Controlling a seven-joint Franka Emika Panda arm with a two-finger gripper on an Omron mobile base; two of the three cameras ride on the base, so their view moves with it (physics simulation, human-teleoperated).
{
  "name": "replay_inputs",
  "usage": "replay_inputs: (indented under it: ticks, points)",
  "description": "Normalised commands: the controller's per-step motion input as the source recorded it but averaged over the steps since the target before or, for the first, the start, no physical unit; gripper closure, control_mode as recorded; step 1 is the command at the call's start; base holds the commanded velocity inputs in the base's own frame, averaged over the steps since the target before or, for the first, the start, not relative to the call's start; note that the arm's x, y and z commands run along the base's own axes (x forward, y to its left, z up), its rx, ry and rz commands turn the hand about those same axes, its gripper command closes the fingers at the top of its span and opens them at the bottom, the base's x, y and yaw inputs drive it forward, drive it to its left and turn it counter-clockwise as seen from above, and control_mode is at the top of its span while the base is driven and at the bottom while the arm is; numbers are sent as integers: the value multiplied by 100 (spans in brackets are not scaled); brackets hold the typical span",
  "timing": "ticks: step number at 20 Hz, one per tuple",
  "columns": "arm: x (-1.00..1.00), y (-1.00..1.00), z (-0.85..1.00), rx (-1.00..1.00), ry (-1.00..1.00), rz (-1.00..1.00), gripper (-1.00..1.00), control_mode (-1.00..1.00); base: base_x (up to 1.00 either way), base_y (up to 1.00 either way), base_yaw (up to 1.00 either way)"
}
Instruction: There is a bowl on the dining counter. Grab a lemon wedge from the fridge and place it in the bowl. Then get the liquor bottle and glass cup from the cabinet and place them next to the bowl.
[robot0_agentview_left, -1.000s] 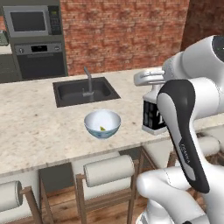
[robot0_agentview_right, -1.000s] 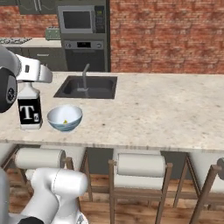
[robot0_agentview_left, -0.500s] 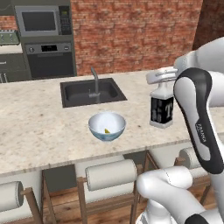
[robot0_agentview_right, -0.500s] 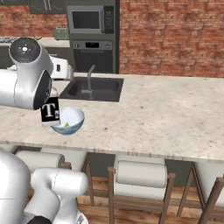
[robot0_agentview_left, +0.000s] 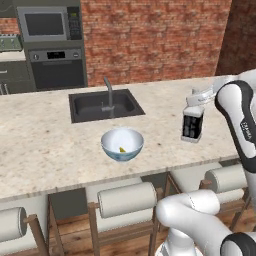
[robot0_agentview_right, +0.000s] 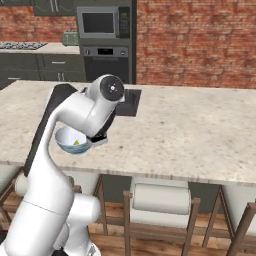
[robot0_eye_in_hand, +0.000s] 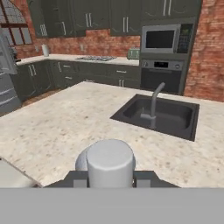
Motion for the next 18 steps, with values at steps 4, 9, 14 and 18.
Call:
replay_inputs:
  ticks: [4,9,14,18]
  points:
    - [85,-10,-35,8,0,17,100,-100,0,0,0]
    - [80,0,-42,7,1,9,100,-100,0,0,0]
    - [76,0,-57,2,5,8,100,-100,0,0,0]
    - [61,3,-58,0,2,7,100,-100,0,0,0]
